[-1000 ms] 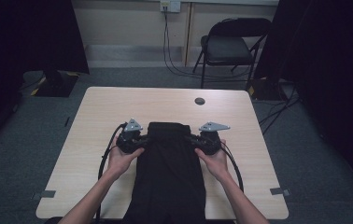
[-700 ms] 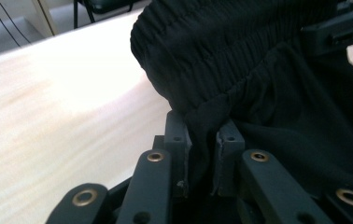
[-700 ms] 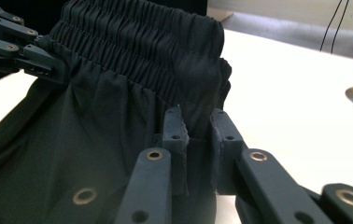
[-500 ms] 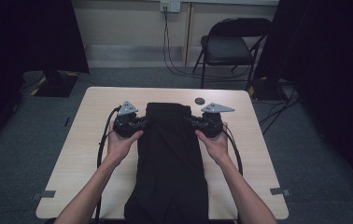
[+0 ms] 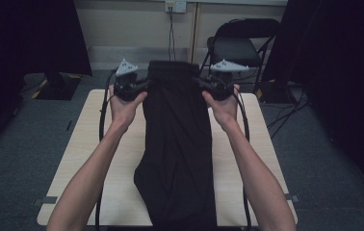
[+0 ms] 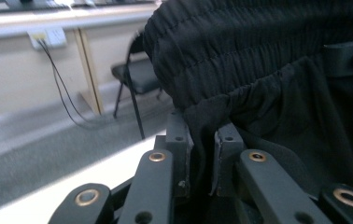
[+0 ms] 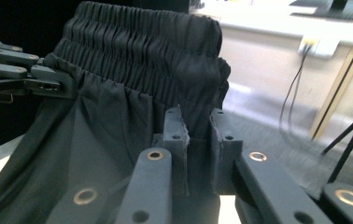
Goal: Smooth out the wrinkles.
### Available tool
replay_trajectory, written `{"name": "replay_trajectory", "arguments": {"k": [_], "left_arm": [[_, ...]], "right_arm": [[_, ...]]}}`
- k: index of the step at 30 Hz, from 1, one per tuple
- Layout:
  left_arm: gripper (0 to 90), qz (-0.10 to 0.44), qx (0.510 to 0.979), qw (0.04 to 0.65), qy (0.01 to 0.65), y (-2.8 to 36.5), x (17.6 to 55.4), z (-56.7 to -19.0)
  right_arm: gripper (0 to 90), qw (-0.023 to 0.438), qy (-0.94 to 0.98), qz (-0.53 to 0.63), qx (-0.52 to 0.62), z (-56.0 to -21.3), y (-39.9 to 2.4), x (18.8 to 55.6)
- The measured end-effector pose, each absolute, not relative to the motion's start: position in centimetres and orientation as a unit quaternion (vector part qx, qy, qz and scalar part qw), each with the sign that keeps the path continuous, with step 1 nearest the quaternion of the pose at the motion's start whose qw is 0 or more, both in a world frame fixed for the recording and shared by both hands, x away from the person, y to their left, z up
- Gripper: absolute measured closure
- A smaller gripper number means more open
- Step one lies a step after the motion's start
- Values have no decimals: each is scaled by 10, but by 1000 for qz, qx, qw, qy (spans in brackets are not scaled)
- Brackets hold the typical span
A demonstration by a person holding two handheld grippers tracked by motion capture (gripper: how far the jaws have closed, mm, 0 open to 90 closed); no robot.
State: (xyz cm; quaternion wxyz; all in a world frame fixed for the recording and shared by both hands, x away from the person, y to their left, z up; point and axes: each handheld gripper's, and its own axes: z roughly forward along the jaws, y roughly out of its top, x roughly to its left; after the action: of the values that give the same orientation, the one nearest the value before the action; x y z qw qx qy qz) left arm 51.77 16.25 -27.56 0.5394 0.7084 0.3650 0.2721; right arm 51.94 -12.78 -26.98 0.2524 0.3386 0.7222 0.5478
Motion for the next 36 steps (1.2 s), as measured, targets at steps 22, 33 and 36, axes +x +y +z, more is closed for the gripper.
{"name": "replay_trajectory", "arguments": {"k": [22,33,36], "left_arm": [[802,237,757,537,287,155,428,-286],[790,111,787,515,321,174,352,-365],[786,76,798,490,342,175,348,-396]], "right_arm": [[796,192,720,587,317,-285,-166,458],[795,112,759,553,324,-353,-162,371],[795,93,773,531,335,-382,-160,362]]}}
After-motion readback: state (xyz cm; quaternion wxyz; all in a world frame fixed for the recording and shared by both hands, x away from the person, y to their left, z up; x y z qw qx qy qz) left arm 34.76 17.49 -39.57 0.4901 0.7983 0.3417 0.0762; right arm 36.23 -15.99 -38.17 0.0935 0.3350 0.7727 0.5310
